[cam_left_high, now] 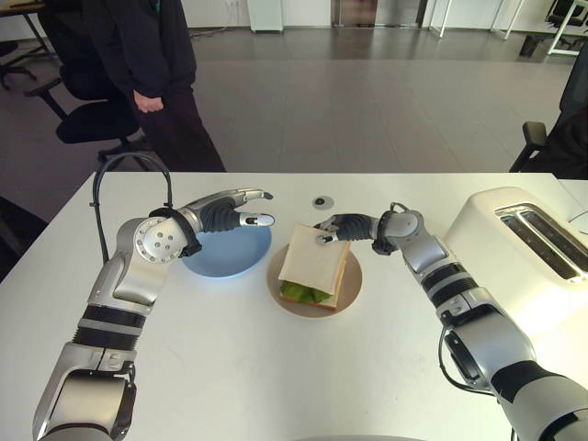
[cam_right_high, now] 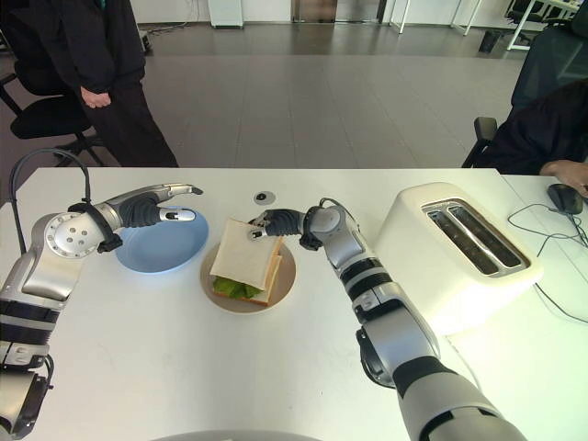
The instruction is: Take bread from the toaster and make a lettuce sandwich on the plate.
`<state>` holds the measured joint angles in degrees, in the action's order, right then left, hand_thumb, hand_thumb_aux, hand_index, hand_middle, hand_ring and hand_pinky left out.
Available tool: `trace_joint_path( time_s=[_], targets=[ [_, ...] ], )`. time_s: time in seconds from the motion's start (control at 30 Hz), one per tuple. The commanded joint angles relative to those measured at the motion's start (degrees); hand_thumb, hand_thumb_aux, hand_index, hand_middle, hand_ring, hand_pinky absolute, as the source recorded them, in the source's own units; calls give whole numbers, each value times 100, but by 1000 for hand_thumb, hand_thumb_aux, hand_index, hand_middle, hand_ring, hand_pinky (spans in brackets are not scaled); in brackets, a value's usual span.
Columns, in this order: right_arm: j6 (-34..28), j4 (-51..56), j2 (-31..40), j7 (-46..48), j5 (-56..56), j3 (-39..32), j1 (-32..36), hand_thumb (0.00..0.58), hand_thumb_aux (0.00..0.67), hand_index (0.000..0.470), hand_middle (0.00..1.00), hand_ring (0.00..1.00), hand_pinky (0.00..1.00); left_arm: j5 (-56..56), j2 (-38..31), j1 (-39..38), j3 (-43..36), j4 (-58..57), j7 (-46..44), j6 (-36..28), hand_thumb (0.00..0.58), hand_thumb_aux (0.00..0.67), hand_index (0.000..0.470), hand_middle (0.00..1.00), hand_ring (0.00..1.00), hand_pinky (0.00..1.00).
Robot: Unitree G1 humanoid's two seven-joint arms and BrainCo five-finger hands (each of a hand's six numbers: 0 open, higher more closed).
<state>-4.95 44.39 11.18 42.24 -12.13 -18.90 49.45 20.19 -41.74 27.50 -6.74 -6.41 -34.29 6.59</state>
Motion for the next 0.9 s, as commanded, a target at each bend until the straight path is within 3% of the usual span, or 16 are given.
trace_joint_path(
  time_s=[0.03,0.23,0.27,0.3,0.33,0.5,0.9],
  targets=[
    [285,315,7,-125,-252,-224,-99,580,670,470,0,0,0,21,-11,-49,-20,51,13,-51,0,0,0,0,0,0],
    [845,502,61,-333,-528,-456,-111,580,654,459,0,0,0,81,32,-88,-98,143,10,-61,0,0,0,0,0,0],
    [902,492,69,-346,-544,-467,-112,532,478,335,0,0,0,110,42,-101,-140,170,-4,-45,0,0,0,0,0,0],
    [984,473,84,-382,-577,-480,-101,75,45,31,0,0,0,137,57,-116,-186,201,-16,-28,0,0,0,0,0,0],
    [1057,468,94,-428,-599,-476,-71,0,0,0,0,0,0,165,78,-130,-240,228,-30,-13,0,0,0,0,0,0],
    [1284,253,173,-676,-533,-199,353,0,0,0,0,0,0,252,175,-279,-700,467,-300,120,0,0,0,0,0,0],
    [980,177,423,-838,-83,686,1458,0,0,0,0,0,0,-36,511,-563,-1692,786,-1310,695,0,0,0,0,0,0]
  ],
)
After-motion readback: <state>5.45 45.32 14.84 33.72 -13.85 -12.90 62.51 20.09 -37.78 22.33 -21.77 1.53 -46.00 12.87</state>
